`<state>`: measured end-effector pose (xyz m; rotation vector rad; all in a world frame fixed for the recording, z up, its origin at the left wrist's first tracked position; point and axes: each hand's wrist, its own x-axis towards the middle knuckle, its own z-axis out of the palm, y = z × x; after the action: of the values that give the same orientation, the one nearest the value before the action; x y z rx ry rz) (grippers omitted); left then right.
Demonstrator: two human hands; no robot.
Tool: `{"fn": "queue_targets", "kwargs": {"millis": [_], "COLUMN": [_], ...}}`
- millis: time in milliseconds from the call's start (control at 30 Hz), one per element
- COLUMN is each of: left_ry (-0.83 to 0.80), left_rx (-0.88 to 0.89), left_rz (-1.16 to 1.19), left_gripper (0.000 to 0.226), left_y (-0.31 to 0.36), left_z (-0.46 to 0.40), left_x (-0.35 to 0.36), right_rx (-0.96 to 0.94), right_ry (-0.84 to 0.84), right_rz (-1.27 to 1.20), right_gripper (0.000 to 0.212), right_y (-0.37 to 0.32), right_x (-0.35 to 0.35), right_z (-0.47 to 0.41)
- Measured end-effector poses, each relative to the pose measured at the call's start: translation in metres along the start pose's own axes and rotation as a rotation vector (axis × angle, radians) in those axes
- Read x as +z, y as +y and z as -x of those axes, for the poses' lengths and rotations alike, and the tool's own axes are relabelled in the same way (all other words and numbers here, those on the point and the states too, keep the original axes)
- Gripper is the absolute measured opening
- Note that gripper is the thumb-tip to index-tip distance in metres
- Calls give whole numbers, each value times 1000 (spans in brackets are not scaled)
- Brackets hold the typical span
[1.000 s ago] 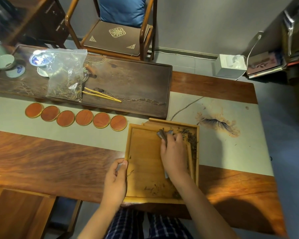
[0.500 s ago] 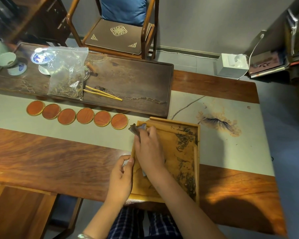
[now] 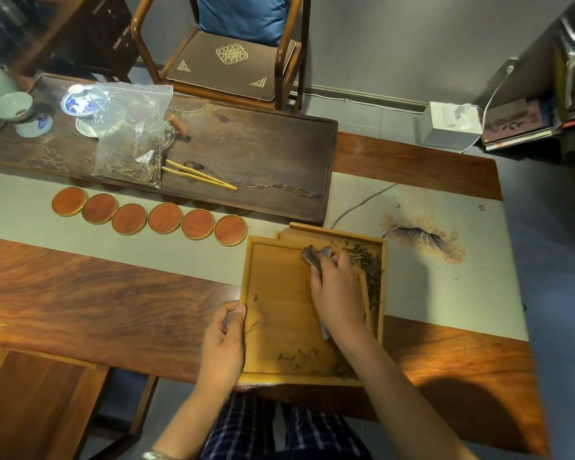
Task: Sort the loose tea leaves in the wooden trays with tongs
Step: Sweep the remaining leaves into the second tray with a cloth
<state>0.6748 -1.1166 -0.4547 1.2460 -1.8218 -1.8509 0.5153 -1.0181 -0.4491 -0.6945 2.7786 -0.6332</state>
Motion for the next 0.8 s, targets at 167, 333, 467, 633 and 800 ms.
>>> {"fn": "queue_targets", "kwargs": {"millis": [167, 333, 467, 633, 800], "left_ry": [1, 9, 43, 75, 86], "left_rx": [-11, -21, -32, -92, -62], "left_rz": [21, 66, 116, 170, 168], "left_gripper": [21, 23, 23, 22, 20], "left_y": [2, 2, 1, 0, 0], "left_z": [-7, -12, -13, -15, -17], "left_x": [-1, 0, -1, -2, -3], "right_rx": [-189, -338, -451, -561, -593], "right_ry": [-51, -162, -217, -302, -284], "right_rz": [-138, -138, -124, -81, -71], "right_gripper": [30, 28, 29, 28, 24], "right_y": [-33, -55, -51, -40, -35], "right_x": [0, 6, 3, -7, -25], "right_z": [14, 17, 30, 51, 55]}}
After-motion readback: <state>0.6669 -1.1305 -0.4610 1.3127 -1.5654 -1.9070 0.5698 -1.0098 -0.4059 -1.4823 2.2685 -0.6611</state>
